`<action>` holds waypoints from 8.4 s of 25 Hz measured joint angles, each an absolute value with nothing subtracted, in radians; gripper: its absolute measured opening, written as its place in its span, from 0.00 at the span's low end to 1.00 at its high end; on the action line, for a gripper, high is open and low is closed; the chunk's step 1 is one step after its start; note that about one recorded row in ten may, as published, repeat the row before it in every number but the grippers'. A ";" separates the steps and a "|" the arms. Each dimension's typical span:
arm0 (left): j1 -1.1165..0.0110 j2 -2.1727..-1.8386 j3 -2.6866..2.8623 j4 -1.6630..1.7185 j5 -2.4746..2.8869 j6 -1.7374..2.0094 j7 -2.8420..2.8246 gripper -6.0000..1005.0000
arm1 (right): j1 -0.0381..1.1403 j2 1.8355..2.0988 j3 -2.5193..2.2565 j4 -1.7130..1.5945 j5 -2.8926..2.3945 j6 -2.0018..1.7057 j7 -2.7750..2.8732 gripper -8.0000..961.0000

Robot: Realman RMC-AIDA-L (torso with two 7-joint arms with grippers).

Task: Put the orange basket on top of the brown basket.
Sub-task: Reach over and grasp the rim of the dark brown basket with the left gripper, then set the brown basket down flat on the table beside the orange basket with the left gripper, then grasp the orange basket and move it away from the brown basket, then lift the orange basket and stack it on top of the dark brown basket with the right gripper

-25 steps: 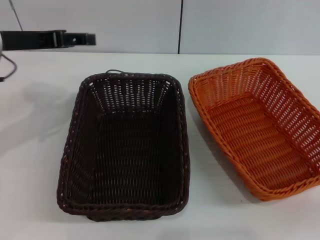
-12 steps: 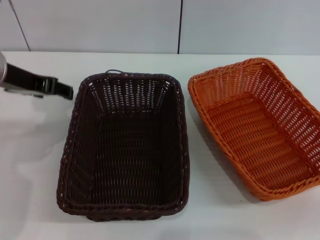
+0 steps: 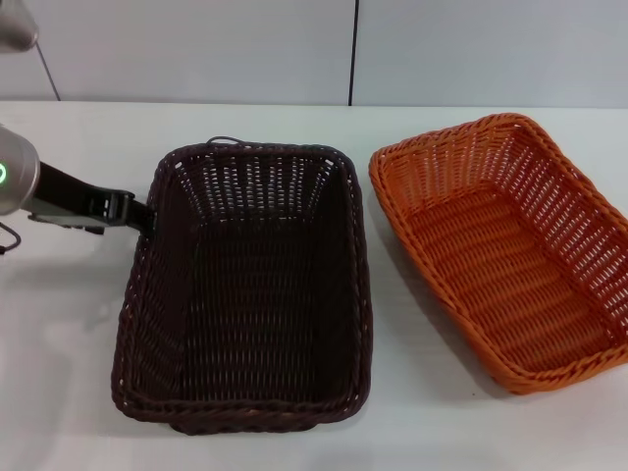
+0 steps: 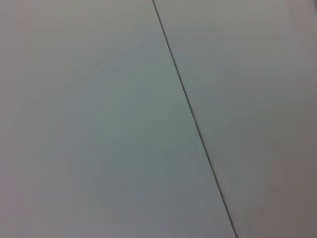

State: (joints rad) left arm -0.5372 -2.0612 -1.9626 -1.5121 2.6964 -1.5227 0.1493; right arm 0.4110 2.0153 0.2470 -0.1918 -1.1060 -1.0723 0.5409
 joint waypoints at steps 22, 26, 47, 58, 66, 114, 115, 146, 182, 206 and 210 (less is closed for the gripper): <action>-0.528 -2.059 -1.889 -1.384 2.663 -1.449 0.186 0.60 | 0.411 2.015 0.247 -0.185 -1.106 -1.041 0.540 0.79; -0.526 -2.060 -1.888 -1.389 2.662 -1.453 0.186 0.49 | 0.411 2.015 0.247 -0.185 -1.106 -1.040 0.540 0.79; -0.530 -2.055 -2.037 -1.471 2.458 -1.500 0.397 0.21 | 0.408 2.017 0.250 -0.184 -1.106 -1.029 0.540 0.79; -0.616 -1.999 -2.208 -1.464 2.396 -1.736 0.618 0.21 | 0.403 2.015 0.250 -0.187 -1.106 -1.028 0.540 0.78; -0.720 -1.995 -2.177 -1.281 2.402 -1.766 0.692 0.21 | 0.400 2.015 0.250 -0.187 -1.106 -1.028 0.540 0.78; -0.799 -2.051 -2.124 -0.927 2.084 -1.405 0.743 0.73 | 0.350 1.964 -0.199 -0.257 -1.183 -0.957 0.966 0.78; -0.789 -2.054 -2.135 -0.942 2.078 -1.395 0.751 0.75 | 0.333 1.963 -0.246 -0.314 -1.257 -0.975 1.085 0.78; -0.707 -2.051 -2.150 -0.857 1.831 -1.369 1.109 0.82 | 0.601 1.741 -0.268 -0.985 -2.692 -1.885 2.662 0.78; -0.700 -2.049 -2.158 -0.817 1.830 -1.361 1.170 0.82 | 0.438 1.888 -0.351 -0.904 -2.375 -1.485 2.558 0.32; -0.683 -2.056 -2.160 -0.785 1.824 -1.335 1.165 0.82 | 0.317 1.985 -0.213 -0.812 -1.723 -1.286 2.169 0.29; -0.682 -2.056 -2.160 -0.780 1.824 -1.330 1.165 0.82 | 0.320 1.985 -0.216 -0.800 -1.648 -1.323 2.141 0.30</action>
